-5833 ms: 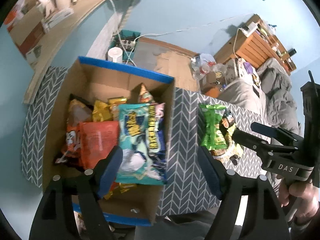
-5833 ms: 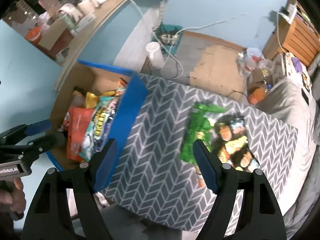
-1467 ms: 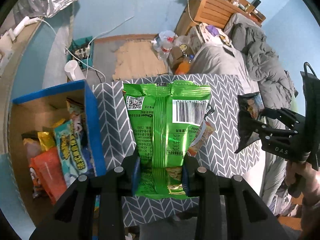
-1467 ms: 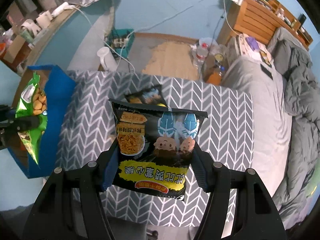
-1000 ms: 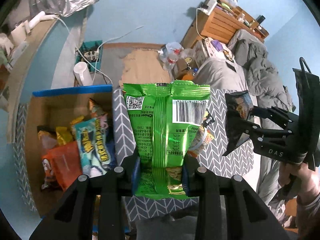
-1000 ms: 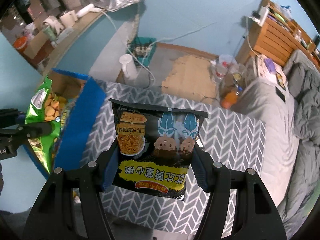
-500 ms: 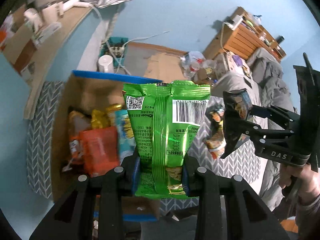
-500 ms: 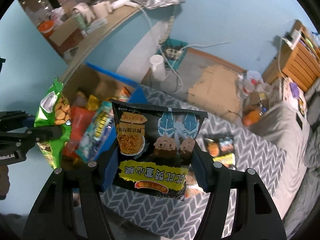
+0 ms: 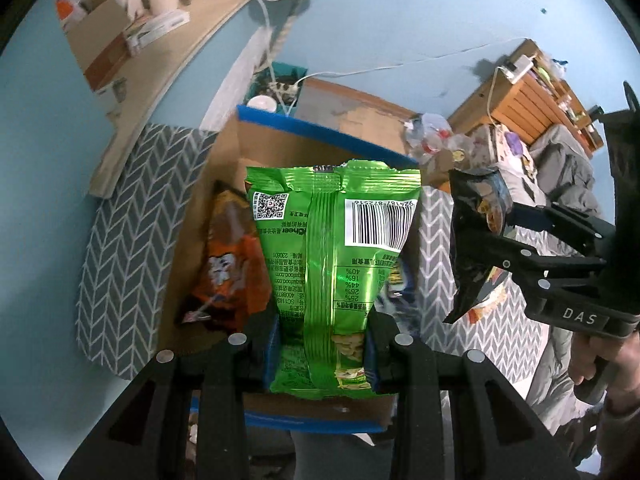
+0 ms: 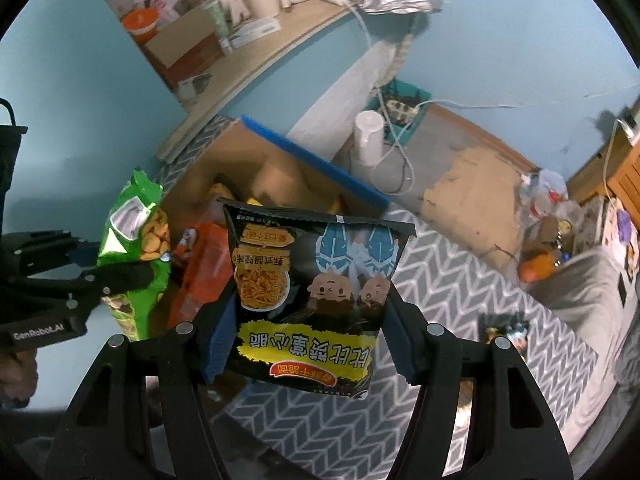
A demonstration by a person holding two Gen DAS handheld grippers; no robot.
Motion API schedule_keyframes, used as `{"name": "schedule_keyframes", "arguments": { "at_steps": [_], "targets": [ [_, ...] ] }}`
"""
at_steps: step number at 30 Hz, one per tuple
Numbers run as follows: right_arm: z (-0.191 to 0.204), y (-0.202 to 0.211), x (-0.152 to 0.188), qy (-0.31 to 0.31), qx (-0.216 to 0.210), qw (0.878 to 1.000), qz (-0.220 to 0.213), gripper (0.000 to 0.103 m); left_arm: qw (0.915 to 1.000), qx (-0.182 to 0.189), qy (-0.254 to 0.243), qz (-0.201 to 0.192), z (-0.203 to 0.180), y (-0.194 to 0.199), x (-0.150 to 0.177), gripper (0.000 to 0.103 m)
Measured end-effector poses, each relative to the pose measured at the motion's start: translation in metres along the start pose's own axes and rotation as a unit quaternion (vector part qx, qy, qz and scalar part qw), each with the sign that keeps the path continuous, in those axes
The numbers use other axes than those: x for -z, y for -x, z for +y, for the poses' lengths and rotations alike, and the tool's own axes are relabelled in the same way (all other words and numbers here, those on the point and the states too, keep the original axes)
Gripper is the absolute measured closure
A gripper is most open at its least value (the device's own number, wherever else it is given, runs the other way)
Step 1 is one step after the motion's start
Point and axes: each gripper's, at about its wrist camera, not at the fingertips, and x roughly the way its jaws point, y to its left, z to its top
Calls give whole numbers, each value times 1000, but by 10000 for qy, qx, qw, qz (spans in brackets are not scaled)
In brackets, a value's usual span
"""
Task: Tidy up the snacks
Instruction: 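Carry the green and black bags over the cardboard box, then open both grippers to drop the bags into the box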
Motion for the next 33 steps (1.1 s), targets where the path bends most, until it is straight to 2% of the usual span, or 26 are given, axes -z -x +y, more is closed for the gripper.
{"name": "schedule_keyframes", "arguments": {
  "at_steps": [13, 17, 20, 22, 33],
  "targets": [
    [38, -42, -25, 155, -247, 9989, 371, 37, 9994, -89, 329, 118, 34, -16, 0, 68],
    [40, -45, -27, 190, -61, 9990, 403, 36, 9987, -173, 460, 145, 41, -19, -2, 48],
    [37, -41, -28, 115, -54, 9994, 321, 30, 9985, -214, 504, 61, 42, -15, -2, 42],
    [33, -37, -27, 69, -48, 9996, 279, 27, 9984, -224, 514, 43, 43, -13, -2, 39],
    [12, -21, -20, 4, 39, 9996, 262, 26, 9986, -233, 466, 13, 26, -7, -1, 38]
  ]
}}
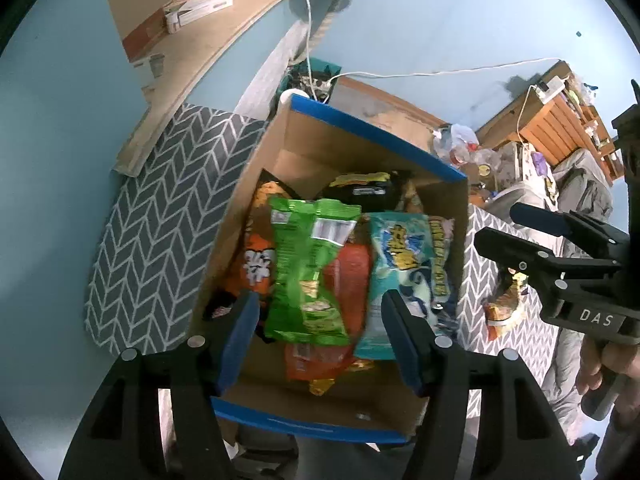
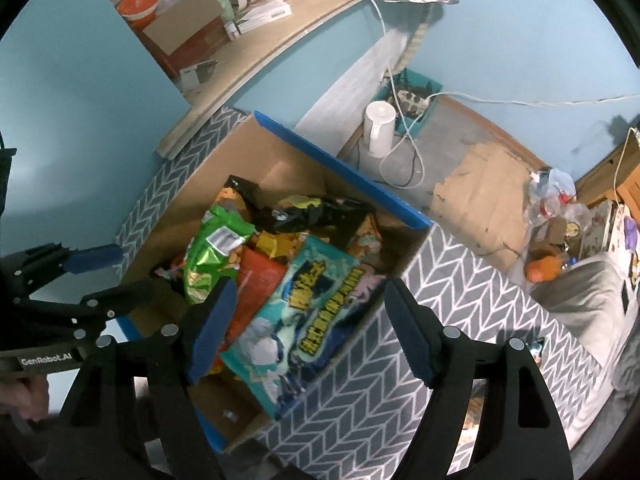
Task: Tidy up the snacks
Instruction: 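Open both grippers to drop the bags into the box, then withdraw both grippers over the last two snacks on the table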
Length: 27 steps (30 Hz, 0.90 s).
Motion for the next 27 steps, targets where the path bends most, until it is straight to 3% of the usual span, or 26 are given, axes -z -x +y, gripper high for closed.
{"name": "schedule_keyframes", "arguments": {
  "at_steps": [13, 19, 27],
  "targets": [
    [-57, 24, 29, -257, 212, 9994, -10, 25, 9992, 120, -392, -16, -62, 0, -2, 34],
    [-92, 31, 47, -553, 309, 9980, 42, 24, 9976, 202, -661, 16, -96, -5, -3, 28],
    [-141, 36, 74, -940, 450, 9944, 202, 24, 9938, 277, -1058, 189, -145, -20, -6, 28]
  ]
}}
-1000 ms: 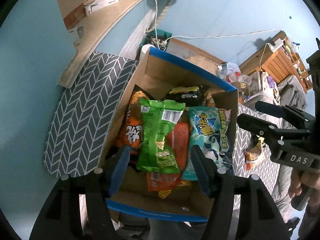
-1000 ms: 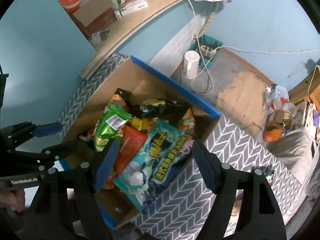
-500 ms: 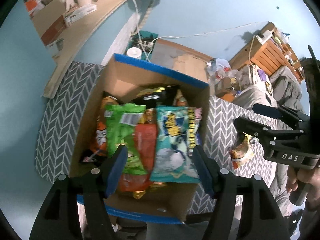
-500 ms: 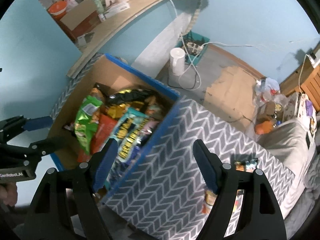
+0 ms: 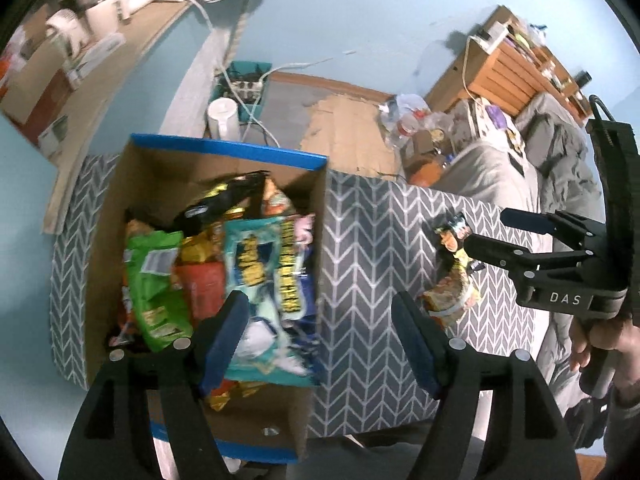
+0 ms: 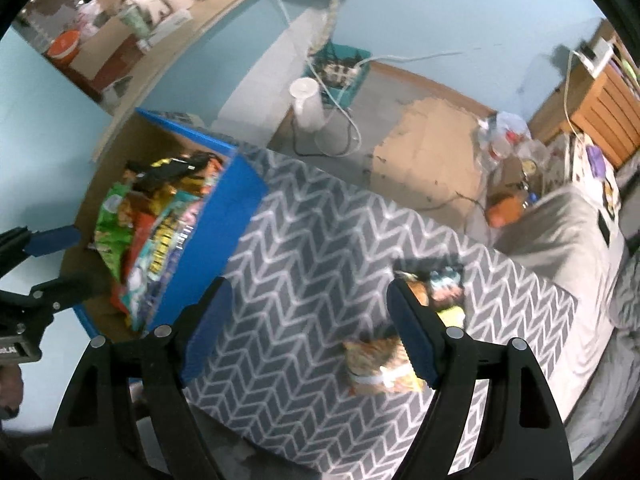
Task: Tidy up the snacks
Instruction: 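Withdraw both grippers over the last two snacks on the table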
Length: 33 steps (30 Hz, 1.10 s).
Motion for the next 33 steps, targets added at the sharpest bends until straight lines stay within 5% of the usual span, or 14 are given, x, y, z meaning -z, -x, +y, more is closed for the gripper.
{"name": "schedule_keyframes", "arguments": {
  "at_steps": [15, 33],
  "targets": [
    [-95, -37, 24, -580, 267, 9962, 597, 24, 9962, 146, -795, 309, -77, -40, -22, 22],
    [-124, -108, 24, -435, 151, 9921, 1167, 23, 9912, 191, -943, 906, -105, -127, -31, 22]
  ]
}}
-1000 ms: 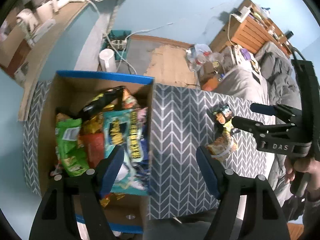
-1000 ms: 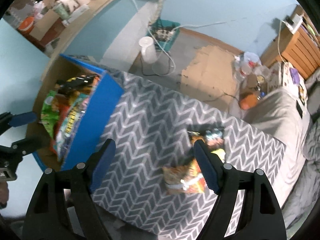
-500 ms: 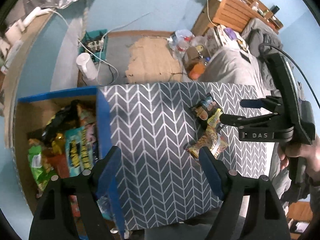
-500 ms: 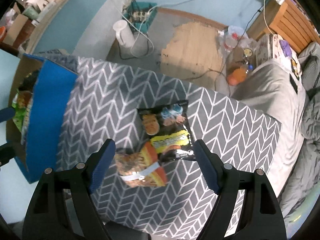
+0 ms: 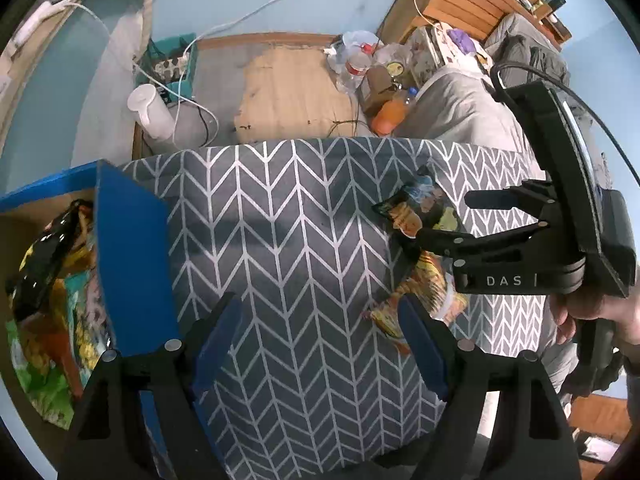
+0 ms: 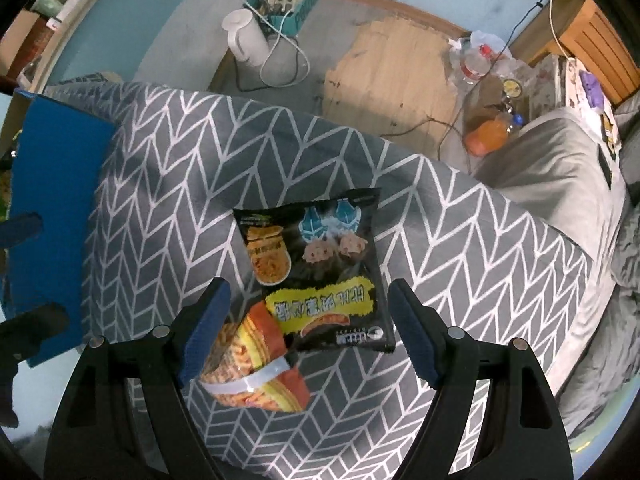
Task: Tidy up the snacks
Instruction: 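Withdraw both grippers over the last two snacks on the table, then grasp the black bag with the right gripper while the left grasps the orange-striped bag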
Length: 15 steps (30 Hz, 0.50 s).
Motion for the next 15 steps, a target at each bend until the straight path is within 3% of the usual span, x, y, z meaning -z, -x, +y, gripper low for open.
{"name": "schedule_keyframes", "arguments": {
  "at_steps": [15],
  "targets": [
    [-7, -44, -13, 59, 271, 9990, 353, 23, 9992, -271, -129, 265, -2, -41, -15, 22]
  ]
}}
